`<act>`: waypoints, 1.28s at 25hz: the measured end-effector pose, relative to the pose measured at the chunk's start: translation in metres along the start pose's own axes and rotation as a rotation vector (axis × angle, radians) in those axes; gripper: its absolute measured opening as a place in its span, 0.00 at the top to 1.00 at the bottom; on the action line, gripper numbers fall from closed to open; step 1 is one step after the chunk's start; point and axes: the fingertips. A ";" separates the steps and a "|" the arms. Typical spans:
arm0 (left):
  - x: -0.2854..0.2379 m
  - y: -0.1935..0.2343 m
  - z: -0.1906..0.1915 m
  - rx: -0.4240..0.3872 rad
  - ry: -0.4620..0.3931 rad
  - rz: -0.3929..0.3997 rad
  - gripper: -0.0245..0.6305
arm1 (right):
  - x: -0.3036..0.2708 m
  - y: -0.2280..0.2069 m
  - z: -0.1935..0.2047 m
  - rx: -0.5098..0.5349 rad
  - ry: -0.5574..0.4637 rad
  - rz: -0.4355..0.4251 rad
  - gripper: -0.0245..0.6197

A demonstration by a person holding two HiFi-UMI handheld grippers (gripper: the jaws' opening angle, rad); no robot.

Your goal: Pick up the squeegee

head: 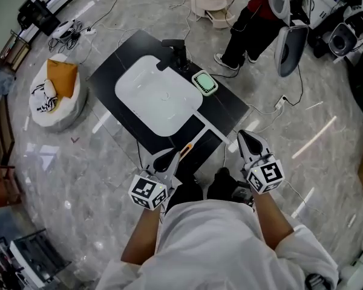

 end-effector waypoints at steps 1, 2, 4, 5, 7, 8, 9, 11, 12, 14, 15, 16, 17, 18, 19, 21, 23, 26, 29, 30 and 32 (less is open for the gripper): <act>-0.008 0.000 0.001 0.005 0.015 0.002 0.93 | -0.004 -0.008 0.000 -0.002 0.003 -0.003 0.94; -0.016 0.000 0.003 0.008 0.031 0.003 0.92 | -0.009 -0.015 0.001 -0.006 0.005 -0.010 0.94; -0.032 0.004 0.005 0.014 0.060 -0.002 0.85 | -0.022 -0.029 0.002 -0.016 0.008 -0.034 0.94; -0.040 0.008 0.006 0.017 0.074 -0.008 0.83 | -0.030 -0.035 0.002 -0.018 0.010 -0.052 0.94; -0.056 0.014 0.011 0.016 0.109 -0.028 0.82 | -0.045 -0.046 0.003 -0.015 0.013 -0.098 0.94; -0.063 0.016 0.015 0.008 0.136 -0.039 0.82 | -0.051 -0.052 0.002 -0.013 0.016 -0.120 0.94; -0.070 0.018 0.020 -0.004 0.168 -0.047 0.81 | -0.057 -0.058 0.002 -0.013 0.019 -0.136 0.94; -0.082 0.019 0.031 -0.033 0.244 -0.052 0.78 | -0.068 -0.072 0.003 -0.014 0.026 -0.158 0.94; -0.088 0.020 0.037 -0.046 0.283 -0.051 0.77 | -0.072 -0.078 0.003 -0.015 0.028 -0.168 0.94; -0.099 0.018 0.048 -0.070 0.355 -0.046 0.76 | -0.077 -0.090 0.006 -0.020 0.036 -0.182 0.94; -0.104 0.017 0.053 -0.082 0.388 -0.041 0.75 | -0.078 -0.096 0.009 -0.024 0.044 -0.187 0.94; -0.109 0.016 0.058 -0.098 0.420 -0.037 0.75 | -0.080 -0.101 0.013 -0.027 0.054 -0.191 0.94; -0.114 0.016 0.063 -0.117 0.450 -0.034 0.74 | -0.082 -0.106 0.016 -0.028 0.062 -0.196 0.94; -0.119 0.018 0.068 -0.140 0.482 -0.032 0.74 | -0.085 -0.110 0.020 -0.029 0.068 -0.201 0.94; -0.123 0.020 0.074 -0.161 0.514 -0.031 0.74 | -0.088 -0.114 0.023 -0.032 0.073 -0.205 0.94; -0.129 0.023 0.088 -0.189 0.579 -0.033 0.74 | -0.090 -0.120 0.028 -0.038 0.081 -0.214 0.94; -0.135 0.026 0.103 -0.201 0.638 -0.036 0.74 | -0.092 -0.126 0.032 -0.041 0.088 -0.219 0.94; -0.142 0.030 0.121 -0.221 0.722 -0.033 0.73 | -0.095 -0.134 0.035 -0.048 0.094 -0.221 0.94; -0.149 0.031 0.140 -0.230 0.794 -0.026 0.73 | -0.096 -0.144 0.037 -0.059 0.098 -0.215 0.94; -0.151 0.031 0.145 -0.227 0.814 -0.027 0.73 | -0.095 -0.148 0.038 -0.062 0.099 -0.212 0.94; -0.154 0.032 0.155 -0.213 0.846 -0.032 0.73 | -0.094 -0.155 0.041 -0.066 0.104 -0.206 0.94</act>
Point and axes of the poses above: the fingertips, and each gripper's own axes: x backward along the fingers, y to its left, z out of its underside, and after that the axes turned 3 degrees about x, right-handed
